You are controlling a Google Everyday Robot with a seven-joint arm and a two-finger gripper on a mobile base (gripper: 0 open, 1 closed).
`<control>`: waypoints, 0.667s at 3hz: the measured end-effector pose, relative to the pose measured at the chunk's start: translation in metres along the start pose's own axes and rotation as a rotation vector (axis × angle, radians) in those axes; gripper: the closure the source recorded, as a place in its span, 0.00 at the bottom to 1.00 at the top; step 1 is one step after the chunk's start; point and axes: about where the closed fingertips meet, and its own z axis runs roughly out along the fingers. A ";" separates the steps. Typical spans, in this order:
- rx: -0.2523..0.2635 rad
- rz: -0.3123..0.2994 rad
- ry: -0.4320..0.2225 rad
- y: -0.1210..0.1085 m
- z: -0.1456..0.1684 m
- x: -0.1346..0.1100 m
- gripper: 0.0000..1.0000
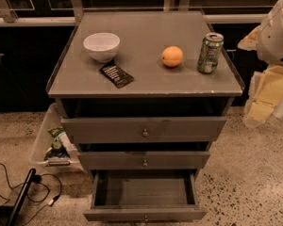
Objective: Close bottom drawer
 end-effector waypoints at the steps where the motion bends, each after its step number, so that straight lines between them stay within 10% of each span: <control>1: 0.000 0.000 0.000 0.000 0.000 0.000 0.00; 2: -0.013 -0.003 -0.029 0.005 0.009 0.003 0.00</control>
Offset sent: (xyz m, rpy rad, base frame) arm -0.0072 -0.0025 -0.0292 0.0687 0.0324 0.0320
